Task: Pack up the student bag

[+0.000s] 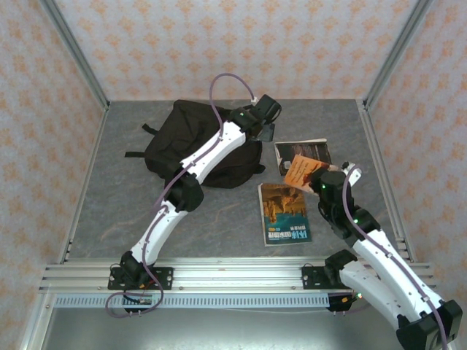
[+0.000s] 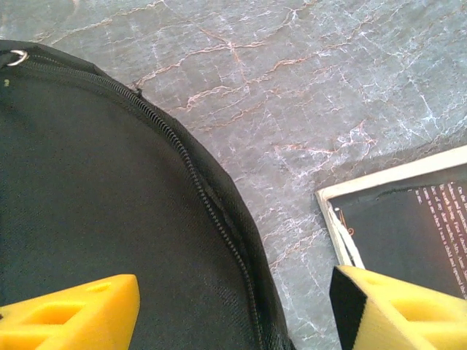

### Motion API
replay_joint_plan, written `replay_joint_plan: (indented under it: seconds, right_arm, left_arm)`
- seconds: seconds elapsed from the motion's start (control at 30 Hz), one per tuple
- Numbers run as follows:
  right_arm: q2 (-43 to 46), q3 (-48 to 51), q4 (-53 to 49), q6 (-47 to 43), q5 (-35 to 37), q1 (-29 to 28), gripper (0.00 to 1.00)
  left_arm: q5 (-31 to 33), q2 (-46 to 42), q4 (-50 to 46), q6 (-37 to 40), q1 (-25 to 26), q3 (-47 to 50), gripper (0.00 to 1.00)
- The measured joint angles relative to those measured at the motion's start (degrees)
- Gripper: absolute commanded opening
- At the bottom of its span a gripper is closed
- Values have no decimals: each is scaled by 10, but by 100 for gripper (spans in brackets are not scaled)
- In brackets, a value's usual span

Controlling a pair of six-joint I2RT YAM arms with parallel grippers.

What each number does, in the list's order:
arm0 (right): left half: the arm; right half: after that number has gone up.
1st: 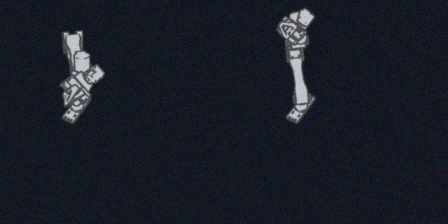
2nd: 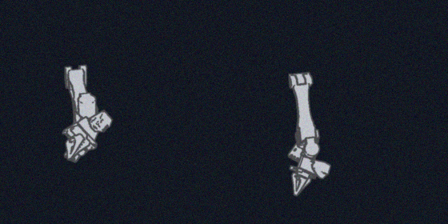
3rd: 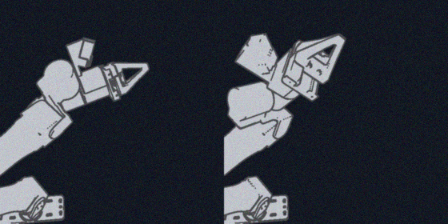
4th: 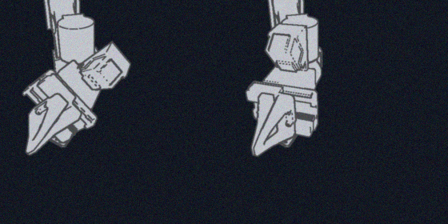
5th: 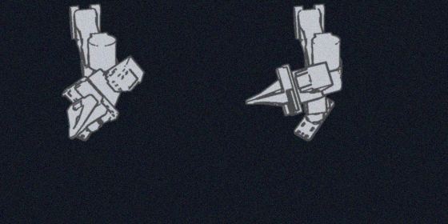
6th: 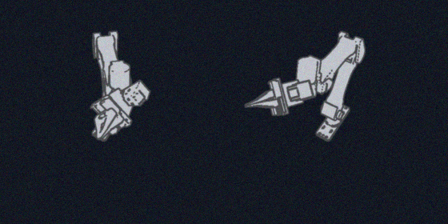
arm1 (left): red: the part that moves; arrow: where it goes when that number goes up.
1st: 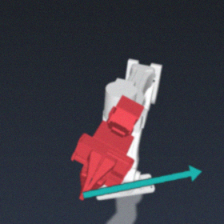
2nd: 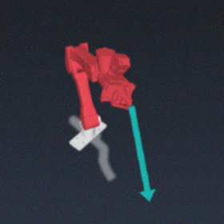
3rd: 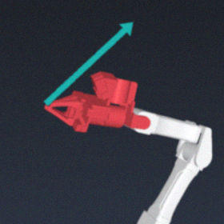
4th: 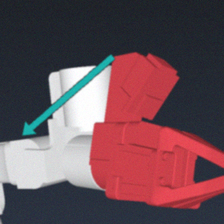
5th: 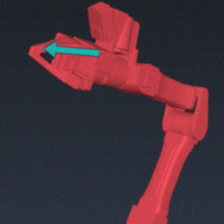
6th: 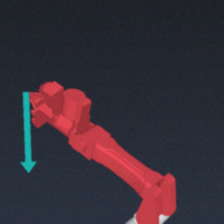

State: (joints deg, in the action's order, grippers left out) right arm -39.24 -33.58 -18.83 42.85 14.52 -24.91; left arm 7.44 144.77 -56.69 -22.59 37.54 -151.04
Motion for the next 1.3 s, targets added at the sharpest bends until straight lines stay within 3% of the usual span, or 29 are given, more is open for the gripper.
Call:
replay_joint_plan:
  seconds: [0.33, 0.6, 0.73, 0.97, 1.3]
  right_arm:
    - [12, 13, 0, 0, -10, 6, 0]
    - [22, 14, -1, 0, -10, 6, 0]
    - [24, 14, -3, -1, -10, 6, 0]
    - [10, 10, -3, -12, -28, 7, 0]
    - [-111, -71, 36, -36, -103, 7, 0]
  left_arm:
    - [-16, 30, 22, -16, -18, 0, 55]
    - [-28, 39, 24, -23, -18, -19, 15]
    - [-37, 39, 23, -30, -23, -21, 1]
    - [-49, 38, 19, -27, -28, -21, 0]
    - [-107, -44, -38, -9, -71, -21, 0]
